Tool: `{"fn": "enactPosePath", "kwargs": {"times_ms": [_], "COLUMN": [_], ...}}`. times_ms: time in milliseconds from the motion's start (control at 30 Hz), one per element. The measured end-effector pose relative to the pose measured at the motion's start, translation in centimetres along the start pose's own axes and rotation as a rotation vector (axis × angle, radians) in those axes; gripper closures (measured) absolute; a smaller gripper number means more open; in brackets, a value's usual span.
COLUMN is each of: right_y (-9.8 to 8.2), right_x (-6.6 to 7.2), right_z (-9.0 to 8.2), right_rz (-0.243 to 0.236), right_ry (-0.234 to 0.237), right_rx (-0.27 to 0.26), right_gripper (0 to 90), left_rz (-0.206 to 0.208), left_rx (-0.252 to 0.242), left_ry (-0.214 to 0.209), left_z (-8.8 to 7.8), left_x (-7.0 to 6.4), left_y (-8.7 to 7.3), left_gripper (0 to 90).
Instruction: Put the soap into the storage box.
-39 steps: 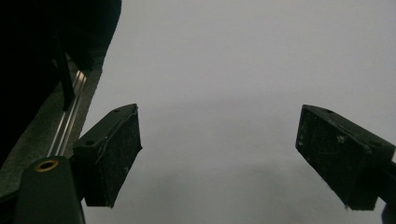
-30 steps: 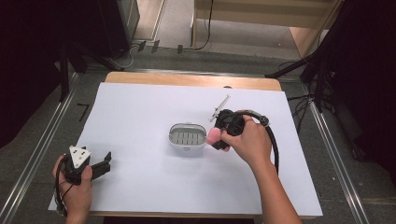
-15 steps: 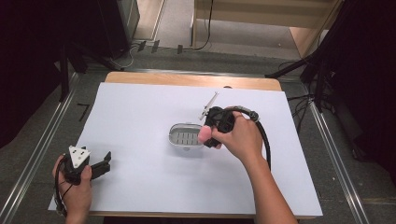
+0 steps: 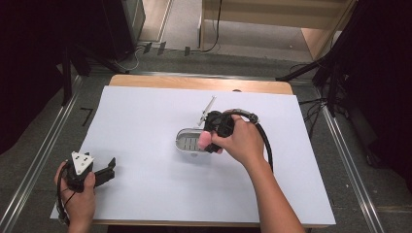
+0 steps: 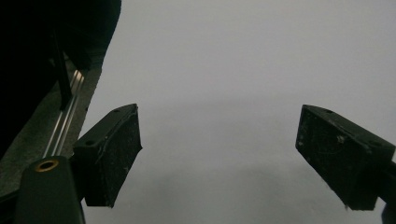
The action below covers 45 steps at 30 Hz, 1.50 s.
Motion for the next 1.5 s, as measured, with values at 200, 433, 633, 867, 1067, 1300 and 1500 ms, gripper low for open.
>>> {"fn": "enactPosePath", "kwargs": {"times_ms": [200, 433, 633, 867, 1067, 1300, 1500], "right_y": [0.9, 2.0, 2.9, 3.7, 4.6, 4.8, 4.9], "right_x": [0.3, 0.1, 0.0, -0.2, -0.2, -0.4, -0.5], "right_z": [0.3, 0.8, 1.0, 1.2, 1.3, 2.2, 2.3], "right_rz": [-0.038, -0.075, -0.091, -0.11, -0.162, -0.171, -0.179], "right_ry": [-0.011, -0.012, -0.01, -0.018, -0.031, -0.03, -0.032], "right_rx": [0.012, 0.023, 0.02, 0.03, 0.017, 0.037, 0.035], "right_gripper": [38.6, 38.6, 38.6, 38.6, 38.6, 38.6, 38.6], "left_rz": [-0.003, -0.004, -0.003, -0.004, -0.005, -0.007, -0.008], "left_rx": [-0.001, 0.0, 0.001, 0.004, 0.006, 0.008, 0.011], "left_ry": [-0.002, -0.002, -0.003, -0.007, -0.008, -0.008, -0.009], "left_z": [0.0, 0.0, 0.0, 0.0, 0.1, 0.1, 0.1], "left_x": [0.0, 0.0, 0.0, 0.0, 0.1, 0.0, 0.0], "left_y": [0.0, 0.0, 0.0, 0.0, 0.0, 0.0, 0.0], "left_gripper": [14.9, 14.9, 14.9, 14.9, 14.9, 14.9, 14.9]}}
Point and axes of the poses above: each handheld gripper's, and its own axes: z roughly forward along the jaws, y roughly out of its top, x roughly to its left, the point moved 5 cm from there along z, roughly forward along the jaws, and after that the axes turned 13 degrees about x, right-handed, at the moved point
